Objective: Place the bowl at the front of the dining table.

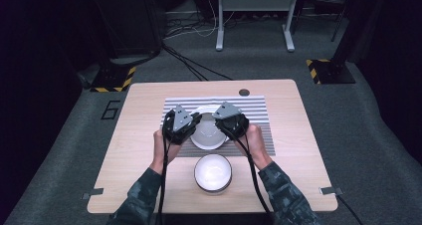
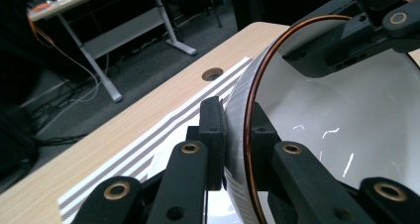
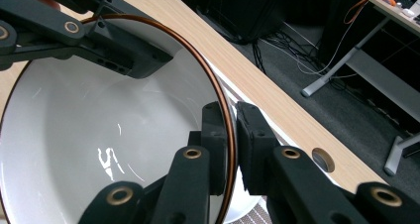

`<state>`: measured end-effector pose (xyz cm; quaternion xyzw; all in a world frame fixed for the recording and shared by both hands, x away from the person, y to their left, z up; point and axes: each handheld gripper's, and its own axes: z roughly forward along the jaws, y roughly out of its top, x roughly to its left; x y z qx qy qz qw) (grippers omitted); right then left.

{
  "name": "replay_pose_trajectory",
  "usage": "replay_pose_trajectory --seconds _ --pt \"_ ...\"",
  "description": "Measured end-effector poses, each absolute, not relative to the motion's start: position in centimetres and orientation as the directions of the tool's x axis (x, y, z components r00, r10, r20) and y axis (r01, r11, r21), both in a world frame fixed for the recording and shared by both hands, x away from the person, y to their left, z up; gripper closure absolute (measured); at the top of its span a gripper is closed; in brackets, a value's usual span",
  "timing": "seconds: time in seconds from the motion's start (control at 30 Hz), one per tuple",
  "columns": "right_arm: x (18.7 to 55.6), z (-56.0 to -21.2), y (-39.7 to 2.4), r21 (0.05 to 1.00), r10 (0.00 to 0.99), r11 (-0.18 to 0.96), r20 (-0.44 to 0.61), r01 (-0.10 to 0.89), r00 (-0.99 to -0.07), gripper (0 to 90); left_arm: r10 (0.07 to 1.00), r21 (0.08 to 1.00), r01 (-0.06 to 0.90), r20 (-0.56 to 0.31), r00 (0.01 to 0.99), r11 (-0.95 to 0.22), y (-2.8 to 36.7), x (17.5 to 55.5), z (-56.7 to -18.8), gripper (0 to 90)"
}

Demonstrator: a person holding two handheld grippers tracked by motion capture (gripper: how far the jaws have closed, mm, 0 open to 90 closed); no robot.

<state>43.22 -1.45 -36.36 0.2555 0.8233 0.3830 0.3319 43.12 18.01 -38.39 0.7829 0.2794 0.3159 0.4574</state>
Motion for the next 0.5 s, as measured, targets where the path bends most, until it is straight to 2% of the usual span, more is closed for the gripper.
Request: replay_pose_trajectory --seconds 0.5 --pt "46.2 -38.4 -1.1 0.787 0.694 0.570 -0.308 0.236 -0.651 82.6 0.730 0.885 0.200 0.199 0.654 -0.421 18.1 46.0 -40.4 81.5"
